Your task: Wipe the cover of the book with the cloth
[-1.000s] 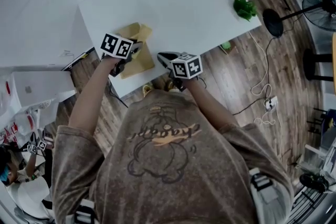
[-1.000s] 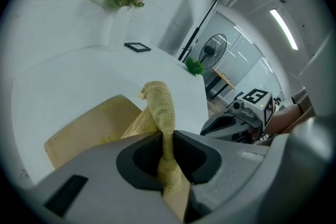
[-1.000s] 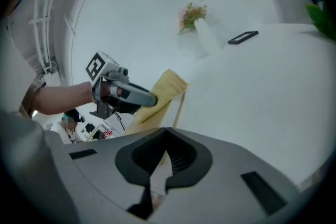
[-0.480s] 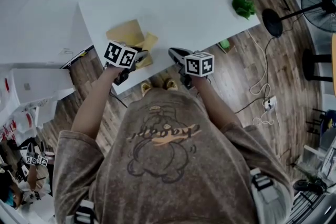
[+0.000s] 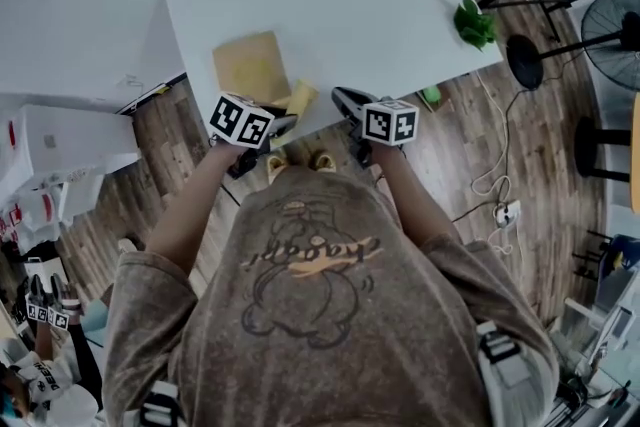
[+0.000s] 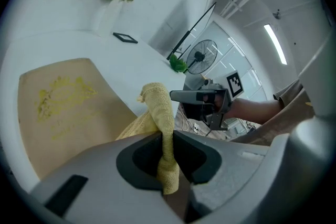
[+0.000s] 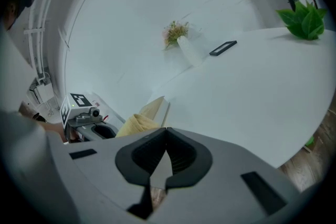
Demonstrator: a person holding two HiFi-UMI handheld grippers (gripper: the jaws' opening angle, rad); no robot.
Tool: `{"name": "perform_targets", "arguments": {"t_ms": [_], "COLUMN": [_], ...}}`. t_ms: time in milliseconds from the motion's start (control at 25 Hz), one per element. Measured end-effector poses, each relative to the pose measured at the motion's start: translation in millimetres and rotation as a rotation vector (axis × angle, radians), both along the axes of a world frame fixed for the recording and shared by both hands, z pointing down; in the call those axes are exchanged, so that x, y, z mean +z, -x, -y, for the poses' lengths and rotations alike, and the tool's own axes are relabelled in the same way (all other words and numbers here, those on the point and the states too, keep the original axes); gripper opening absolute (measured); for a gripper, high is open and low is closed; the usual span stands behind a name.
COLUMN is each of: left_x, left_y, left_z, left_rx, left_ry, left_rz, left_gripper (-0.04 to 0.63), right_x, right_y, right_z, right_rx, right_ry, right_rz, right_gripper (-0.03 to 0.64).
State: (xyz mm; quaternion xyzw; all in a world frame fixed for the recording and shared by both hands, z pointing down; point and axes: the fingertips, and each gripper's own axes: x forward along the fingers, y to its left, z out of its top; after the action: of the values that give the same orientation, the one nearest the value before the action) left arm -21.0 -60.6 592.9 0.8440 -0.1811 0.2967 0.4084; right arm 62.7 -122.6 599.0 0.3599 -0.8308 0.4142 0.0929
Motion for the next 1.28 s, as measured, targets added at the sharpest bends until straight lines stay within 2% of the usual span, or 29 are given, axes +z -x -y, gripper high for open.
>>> {"name": "perform_targets", "arguments": {"t_ms": [240, 360, 480, 600, 840, 1000, 1120, 1280], "left_x": [-6.8, -16.5, -31.8, -43.3, -45.9, -35.9, -26.6, -11.4], "left_y": [13.9, 39.1, 69.1, 104.6, 178.4, 203.0, 197.8, 171.7], "left_z": [-35.0, -40.7, -32.5, -18.1, 6.0, 19.3, 25.9, 33.9], "left_rx": [0.026, -0.015, -0.13, -0.264, -0.514, -0.639, -0.651, -0.584], "left_ry": [0.039, 0.05, 0.05, 0.026, -0.018, -0.026, -0.003, 0.018], "left_rz": [-0.038, -0.075, -0.132, -0.155, -0.141, -0.1, -0.088, -0.033], "left_gripper": [0.052, 0.052, 0.052, 0.052, 0.052, 0.052, 0.052, 0.052], "right_x": [-1.1, 3.4, -0.1, 4.7, 14.7, 18.1, 20.6, 21.8], "right_y": [21.8, 41.0, 62.3, 79.7, 103.5, 106.1, 105.3, 104.1], "right_z": [6.0, 8.2, 9.9, 5.1, -6.0, -9.1, -9.4, -10.9], "right_rx": [-0.067, -0.118, -0.17, -0.225, -0.309, -0.329, -0.333, -0.348], "right_ry": [-0.003, 0.009, -0.002, 0.011, 0.025, 0.031, 0.034, 0.029], "right_rz": [0.007, 0.006, 0.014, 0.024, -0.001, -0.016, -0.02, -0.029], "right_gripper": [0.002, 0.002, 0.002, 0.003, 0.012, 0.012, 0.012, 0.012]}}
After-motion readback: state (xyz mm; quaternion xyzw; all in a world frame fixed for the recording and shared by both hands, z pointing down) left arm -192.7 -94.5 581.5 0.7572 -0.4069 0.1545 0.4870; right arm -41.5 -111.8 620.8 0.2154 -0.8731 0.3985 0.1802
